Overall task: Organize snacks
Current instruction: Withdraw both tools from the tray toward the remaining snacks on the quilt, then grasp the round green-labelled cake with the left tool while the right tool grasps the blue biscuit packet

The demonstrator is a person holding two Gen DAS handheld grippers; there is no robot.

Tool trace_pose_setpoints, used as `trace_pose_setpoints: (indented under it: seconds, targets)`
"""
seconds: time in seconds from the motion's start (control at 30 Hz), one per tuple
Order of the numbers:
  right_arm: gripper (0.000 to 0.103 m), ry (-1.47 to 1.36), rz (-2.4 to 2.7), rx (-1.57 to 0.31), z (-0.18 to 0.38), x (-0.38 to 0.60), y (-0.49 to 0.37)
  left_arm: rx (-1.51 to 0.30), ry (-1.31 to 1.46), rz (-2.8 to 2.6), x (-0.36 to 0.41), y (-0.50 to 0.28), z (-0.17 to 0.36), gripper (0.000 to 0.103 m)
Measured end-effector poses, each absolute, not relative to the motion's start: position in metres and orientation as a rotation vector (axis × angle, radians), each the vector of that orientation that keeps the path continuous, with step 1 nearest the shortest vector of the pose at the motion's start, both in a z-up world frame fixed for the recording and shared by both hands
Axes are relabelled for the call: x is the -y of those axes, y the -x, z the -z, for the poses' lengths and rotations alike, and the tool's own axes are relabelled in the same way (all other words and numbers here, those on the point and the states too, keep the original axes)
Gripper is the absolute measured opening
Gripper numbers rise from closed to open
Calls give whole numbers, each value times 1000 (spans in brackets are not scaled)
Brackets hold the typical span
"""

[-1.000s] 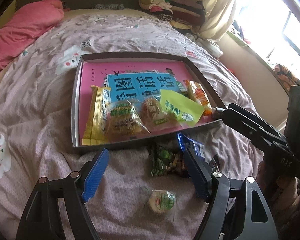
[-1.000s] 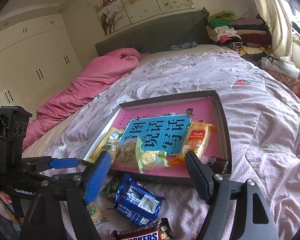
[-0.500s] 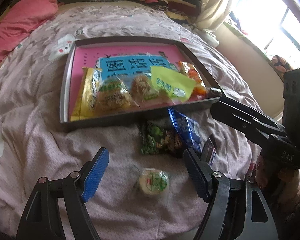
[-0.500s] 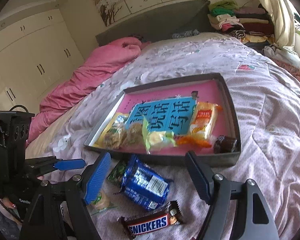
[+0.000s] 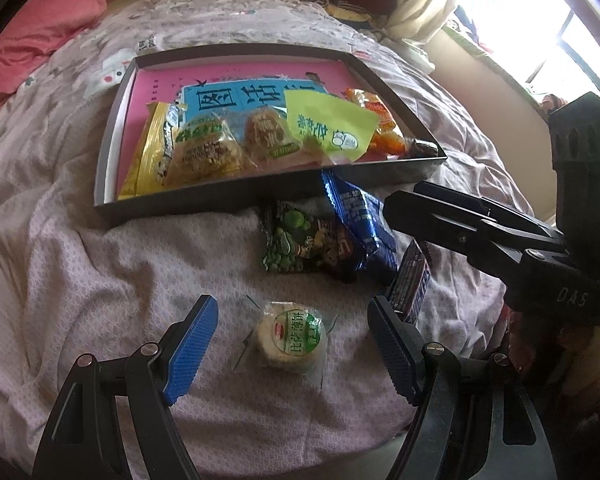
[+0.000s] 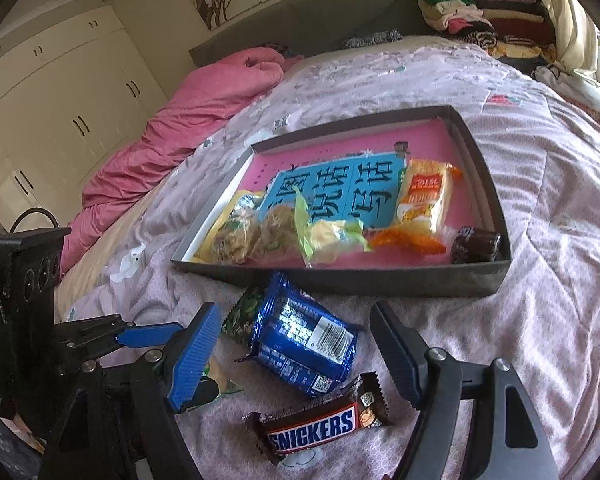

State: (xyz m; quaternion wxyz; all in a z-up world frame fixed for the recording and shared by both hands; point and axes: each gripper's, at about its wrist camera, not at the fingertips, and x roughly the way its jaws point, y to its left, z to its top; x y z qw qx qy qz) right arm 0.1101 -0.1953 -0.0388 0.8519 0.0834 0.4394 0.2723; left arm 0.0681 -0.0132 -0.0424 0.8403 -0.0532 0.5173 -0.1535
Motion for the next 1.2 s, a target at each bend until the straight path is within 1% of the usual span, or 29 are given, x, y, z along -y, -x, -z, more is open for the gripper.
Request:
trace_pose_setpoints:
  seconds: [0.4,0.93,1.03,1.1,1.17,1.2]
  targets:
    - [76,-171,-589,-1029,61,184,-118,-1131,92,318,18,-69,54,78]
    - [76,-211,-587,-1100,82,184,-130,-1149,86,315,19,-71,63,78]
    - [74,-192,-598,-1101,83,181,-130,-1150,79,312,20,-71,65,78]
    - [68,-183,-608,-1101,84,178,-131,-1151,71,308,21,-71,66,78]
    - [67,-164,-613,-1095,83,174,-130,-1152,63,305,21,-71,68,78]
    - [65,-156,-615,-1090,83,173,-129,-1150,64,303,22,-71,68,78]
